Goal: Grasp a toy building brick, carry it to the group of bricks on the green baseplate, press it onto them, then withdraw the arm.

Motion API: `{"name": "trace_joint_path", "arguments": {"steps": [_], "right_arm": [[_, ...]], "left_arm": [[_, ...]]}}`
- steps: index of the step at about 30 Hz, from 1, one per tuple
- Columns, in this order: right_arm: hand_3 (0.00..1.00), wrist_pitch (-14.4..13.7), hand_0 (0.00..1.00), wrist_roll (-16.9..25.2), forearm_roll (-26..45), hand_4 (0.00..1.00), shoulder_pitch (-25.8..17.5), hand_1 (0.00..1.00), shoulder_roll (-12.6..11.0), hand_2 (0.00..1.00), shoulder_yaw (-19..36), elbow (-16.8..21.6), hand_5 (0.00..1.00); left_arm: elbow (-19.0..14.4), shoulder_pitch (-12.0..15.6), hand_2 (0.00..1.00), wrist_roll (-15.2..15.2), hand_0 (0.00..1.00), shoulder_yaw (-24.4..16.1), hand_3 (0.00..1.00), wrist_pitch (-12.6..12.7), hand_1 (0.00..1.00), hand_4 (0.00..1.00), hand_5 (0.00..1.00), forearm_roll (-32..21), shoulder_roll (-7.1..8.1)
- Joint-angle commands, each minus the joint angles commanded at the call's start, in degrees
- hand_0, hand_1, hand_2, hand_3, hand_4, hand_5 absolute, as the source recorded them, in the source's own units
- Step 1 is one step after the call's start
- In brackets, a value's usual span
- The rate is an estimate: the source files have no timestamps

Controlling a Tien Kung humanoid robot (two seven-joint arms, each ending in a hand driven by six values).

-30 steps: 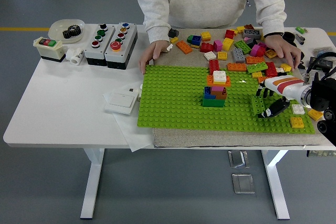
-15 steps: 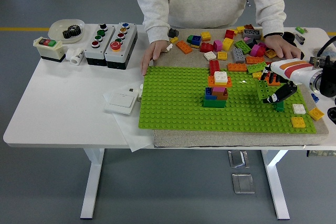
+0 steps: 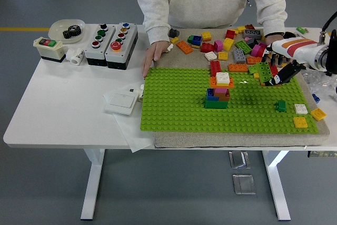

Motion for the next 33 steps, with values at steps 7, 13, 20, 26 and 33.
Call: {"name": "trace_joint_path", "arguments": {"steps": [7,13,20,26,33], "right_arm": [[0.507,3.5,0.456,-0.3,5.7,0.824,6.3,0.492,0.4,0.536,-6.3,-0.8,0.261],[0.508,5.9,0.456,-0.8,9.3,0.821,9.5,0.493,2.4,0.536,-9.8,-2.9,0.261],[0.507,7.0,0.457,-1.4,9.9,0.82,11.1,0.492,4.7,0.535,-9.6,-4.9,0.261],[0.507,8.0,0.458,-2.5,10.1,0.825,12.0,0.492,5.8,0.536,-8.7,-5.4,0.268],[0.508,10.1,0.443,-6.3,14.4,0.832,12.7,0.491,7.4,0.536,-8.0,-5.9,0.285]], "left_arm": [[0.0,0.1,0.803,0.0,0.86,0.4,0.621,0.3,0.799,0.694,0.634,-0.4,0.37],[0.0,0.2,0.804,0.0,0.86,0.9,0.619,0.4,0.8,0.694,0.634,-0.8,0.55],[0.0,0.0,0.806,-0.2,0.862,1.9,0.619,0.6,0.8,0.696,0.635,-2.0,0.8],[0.0,-0.3,0.805,-0.5,0.863,2.6,0.62,0.9,0.801,0.696,0.634,-2.9,0.92],[0.0,-0.3,0.806,-0.5,0.864,2.7,0.617,0.8,0.801,0.697,0.635,-3.0,0.97]]}}
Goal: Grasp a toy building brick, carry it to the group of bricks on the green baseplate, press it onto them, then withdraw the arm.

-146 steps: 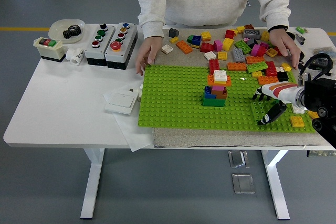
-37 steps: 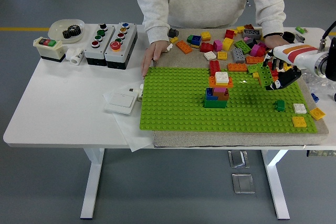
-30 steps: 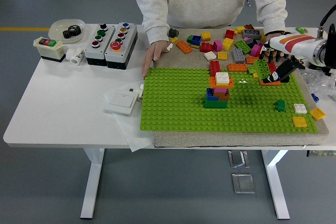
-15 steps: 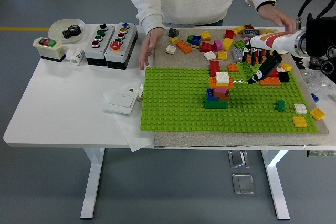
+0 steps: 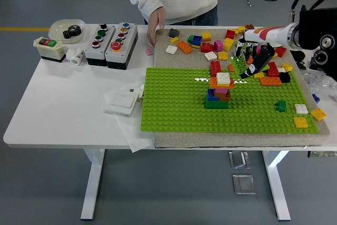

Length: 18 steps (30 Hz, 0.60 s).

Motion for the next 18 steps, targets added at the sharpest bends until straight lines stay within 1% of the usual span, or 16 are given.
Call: {"name": "trace_joint_path", "arguments": {"steps": [3,7,13,18], "right_arm": [[0.508,0.5,0.443,-2.2,2.1,0.832,0.1,0.491,0.4,0.536,0.3,0.1,0.285],[0.509,0.6,0.442,-4.2,2.2,0.835,-0.2,0.491,0.6,0.539,0.7,1.5,0.292],[0.51,-0.7,0.435,-7.1,0.7,0.837,-1.6,0.49,1.2,0.538,2.2,4.2,0.297],[0.51,-1.1,0.429,-9.6,0.0,0.842,-2.8,0.489,2.0,0.539,2.9,5.8,0.306]], "left_arm": [[0.0,0.0,0.806,0.0,0.864,-0.1,0.617,0.0,0.801,0.697,0.635,0.1,0.03],[0.0,0.0,0.806,0.1,0.865,-0.2,0.617,0.0,0.801,0.696,0.632,0.2,0.07],[0.0,0.0,0.806,0.1,0.866,-0.3,0.616,0.1,0.802,0.694,0.628,0.4,0.1],[0.0,-0.1,0.807,0.1,0.865,-0.4,0.615,0.2,0.802,0.692,0.627,0.5,0.05]]}}
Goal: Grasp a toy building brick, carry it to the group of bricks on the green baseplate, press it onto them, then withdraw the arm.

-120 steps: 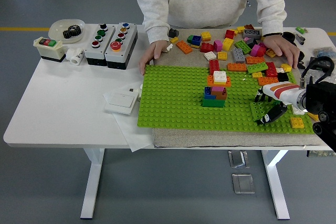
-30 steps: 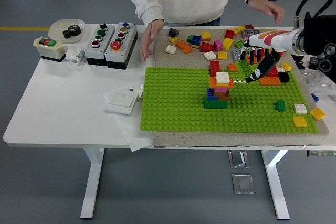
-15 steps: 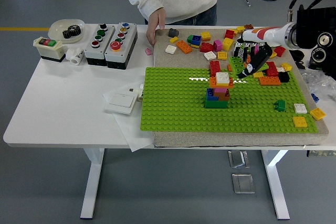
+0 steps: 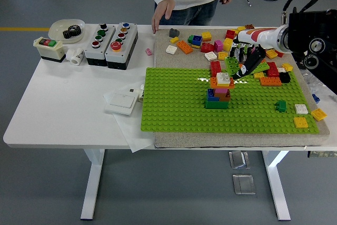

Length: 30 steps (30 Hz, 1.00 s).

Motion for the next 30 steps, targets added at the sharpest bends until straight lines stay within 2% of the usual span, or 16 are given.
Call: {"name": "trace_joint_path", "arguments": {"steps": [19,30], "right_arm": [[0.513,-1.6,0.408,-5.4,0.8,0.852,-1.5,0.484,2.2,0.539,0.6,0.9,0.335],[0.513,-2.0,0.398,-5.6,0.9,0.86,-2.4,0.481,2.2,0.539,0.7,1.7,0.347]], "left_arm": [[0.0,-0.1,0.806,0.0,0.865,-0.4,0.615,0.0,0.802,0.69,0.624,0.5,-0.03],[0.0,-0.1,0.806,0.0,0.864,-0.6,0.616,0.1,0.802,0.69,0.623,0.8,-0.11]]}}
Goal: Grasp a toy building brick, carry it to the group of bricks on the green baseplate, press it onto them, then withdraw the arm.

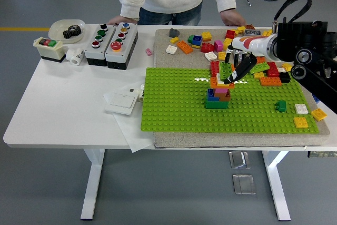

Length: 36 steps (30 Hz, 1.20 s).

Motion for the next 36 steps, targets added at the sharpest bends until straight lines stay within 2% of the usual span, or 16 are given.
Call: {"name": "trace_joint_path", "arguments": {"steps": [36], "right_arm": [[0.511,-1.9,0.393,1.8,-2.2,0.867,-0.8,0.476,0.2,0.536,-1.9,-0.2,0.355]], "left_arm": [[0.0,0.2,0.805,0.1,0.865,-0.2,0.614,0.0,0.802,0.691,0.623,0.7,-0.1]]}}
